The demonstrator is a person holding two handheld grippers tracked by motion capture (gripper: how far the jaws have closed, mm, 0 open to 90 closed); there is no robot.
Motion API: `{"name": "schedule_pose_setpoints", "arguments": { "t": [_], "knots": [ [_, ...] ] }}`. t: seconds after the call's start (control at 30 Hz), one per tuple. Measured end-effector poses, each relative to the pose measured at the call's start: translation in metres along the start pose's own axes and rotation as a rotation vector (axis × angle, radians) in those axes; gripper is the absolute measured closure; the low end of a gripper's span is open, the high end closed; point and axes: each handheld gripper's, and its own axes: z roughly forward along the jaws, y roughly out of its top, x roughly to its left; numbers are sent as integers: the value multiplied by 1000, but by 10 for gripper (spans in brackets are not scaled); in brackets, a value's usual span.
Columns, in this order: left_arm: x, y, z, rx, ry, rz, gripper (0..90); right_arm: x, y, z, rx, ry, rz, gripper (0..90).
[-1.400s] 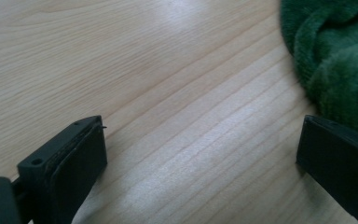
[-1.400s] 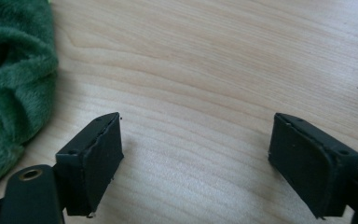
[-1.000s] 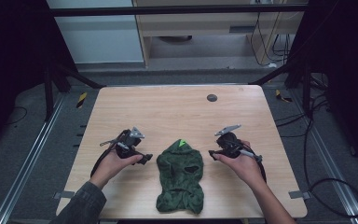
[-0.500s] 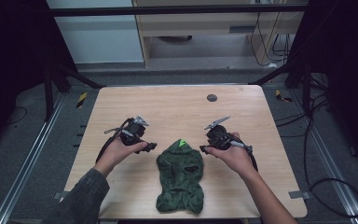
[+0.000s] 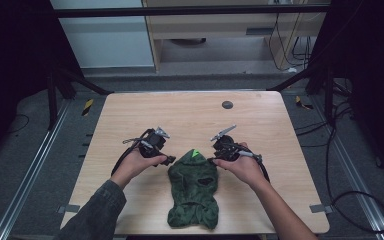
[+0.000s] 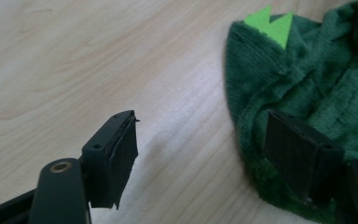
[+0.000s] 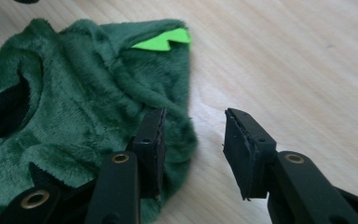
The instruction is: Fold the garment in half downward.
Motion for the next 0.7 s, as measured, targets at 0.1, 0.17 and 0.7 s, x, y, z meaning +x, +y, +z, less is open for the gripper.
{"name": "schedule_pose_setpoints", "arguments": {
  "t": [0.1, 0.17, 0.7],
  "knots": [
    [-4, -6, 1, 3, -7, 0, 256, 4, -3, 4, 7, -1, -12, 556],
    [-6, -10, 2, -1, -20, -8, 256, 5, -5, 5, 10, 0, -1, 529],
    [-16, -16, 17, 45, -44, 3, 338, 5, -15, 18, 50, 22, 22, 451]
  ]
}}
